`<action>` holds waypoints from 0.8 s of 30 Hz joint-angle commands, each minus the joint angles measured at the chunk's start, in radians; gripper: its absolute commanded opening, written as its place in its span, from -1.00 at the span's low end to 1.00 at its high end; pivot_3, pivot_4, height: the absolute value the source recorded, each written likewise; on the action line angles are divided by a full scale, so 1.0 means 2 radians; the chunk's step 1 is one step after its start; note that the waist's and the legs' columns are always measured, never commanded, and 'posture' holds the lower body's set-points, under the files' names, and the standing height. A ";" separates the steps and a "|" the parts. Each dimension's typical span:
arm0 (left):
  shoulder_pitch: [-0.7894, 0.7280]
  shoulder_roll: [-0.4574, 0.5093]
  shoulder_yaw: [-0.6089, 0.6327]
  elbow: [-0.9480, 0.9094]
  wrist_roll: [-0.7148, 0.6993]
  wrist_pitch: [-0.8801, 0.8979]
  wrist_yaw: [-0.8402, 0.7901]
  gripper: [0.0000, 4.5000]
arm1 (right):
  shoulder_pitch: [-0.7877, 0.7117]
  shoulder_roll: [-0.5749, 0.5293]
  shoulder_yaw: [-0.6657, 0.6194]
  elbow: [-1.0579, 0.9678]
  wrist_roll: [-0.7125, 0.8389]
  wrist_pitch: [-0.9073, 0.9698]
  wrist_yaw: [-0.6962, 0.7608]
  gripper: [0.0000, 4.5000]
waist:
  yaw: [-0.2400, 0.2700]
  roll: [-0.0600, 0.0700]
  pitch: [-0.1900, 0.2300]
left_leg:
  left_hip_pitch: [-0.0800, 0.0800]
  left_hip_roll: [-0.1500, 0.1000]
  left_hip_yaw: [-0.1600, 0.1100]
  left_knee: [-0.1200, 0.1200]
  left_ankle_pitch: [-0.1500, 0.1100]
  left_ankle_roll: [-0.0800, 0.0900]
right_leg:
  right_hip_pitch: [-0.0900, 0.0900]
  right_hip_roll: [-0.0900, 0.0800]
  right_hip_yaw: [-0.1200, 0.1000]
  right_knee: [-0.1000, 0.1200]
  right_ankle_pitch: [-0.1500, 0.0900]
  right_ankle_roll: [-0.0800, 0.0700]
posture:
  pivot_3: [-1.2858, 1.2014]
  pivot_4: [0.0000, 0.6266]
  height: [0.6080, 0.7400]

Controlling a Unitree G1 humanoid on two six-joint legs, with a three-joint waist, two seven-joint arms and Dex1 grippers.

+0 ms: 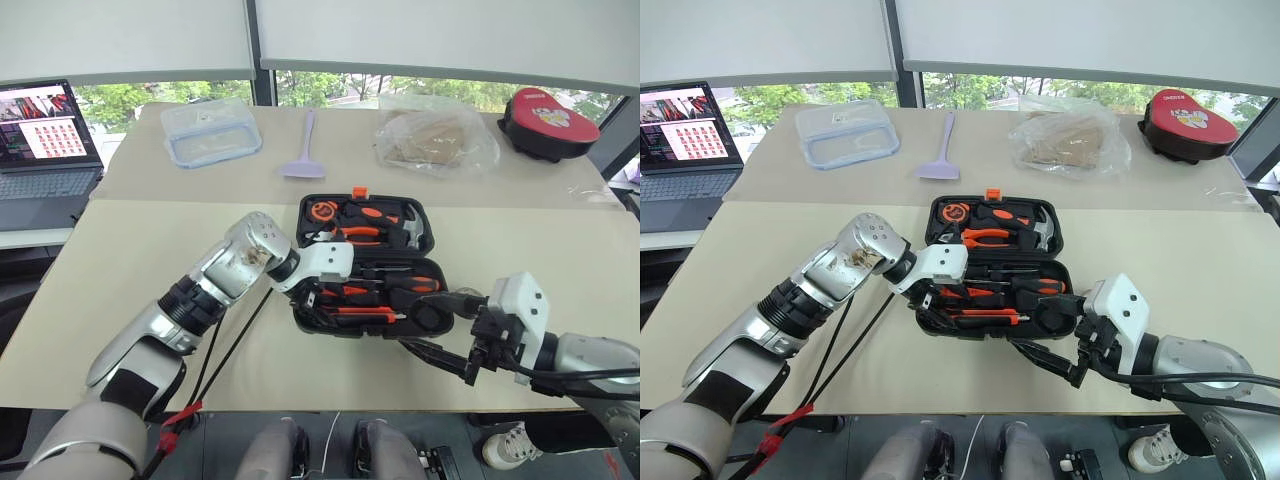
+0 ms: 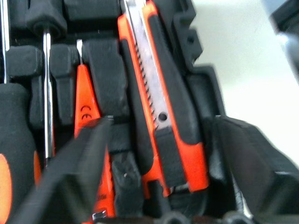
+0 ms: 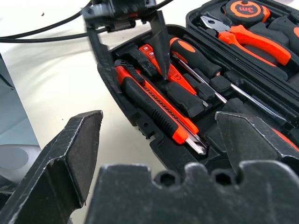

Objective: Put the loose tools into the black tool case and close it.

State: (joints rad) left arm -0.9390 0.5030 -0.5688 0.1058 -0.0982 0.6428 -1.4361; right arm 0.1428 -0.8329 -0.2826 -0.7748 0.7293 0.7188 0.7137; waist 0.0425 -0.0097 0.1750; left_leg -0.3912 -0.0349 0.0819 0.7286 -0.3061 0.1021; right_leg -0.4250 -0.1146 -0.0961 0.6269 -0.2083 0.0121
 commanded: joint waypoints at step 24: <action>0.039 0.023 -0.051 -0.010 0.072 -0.145 0.007 -0.97 | -0.006 -0.001 -0.018 -0.010 0.014 -0.003 -0.008 1.00 | -0.001 0.000 0.000 | 0.001 0.000 0.000 0.000 0.000 0.000 | 0.001 0.000 0.000 0.000 0.000 0.000 | 0.03 -0.52 0.83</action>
State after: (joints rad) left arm -0.8925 0.5413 -0.6107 0.0768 -0.0139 0.3869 -1.4280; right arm 0.1319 -0.8322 -0.2848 -0.7705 0.7419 0.7193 0.7066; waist 0.0410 -0.0094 0.1741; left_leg -0.3888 -0.0355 0.0820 0.7287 -0.3061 0.1020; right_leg -0.4222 -0.1151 -0.0961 0.6261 -0.2083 0.0121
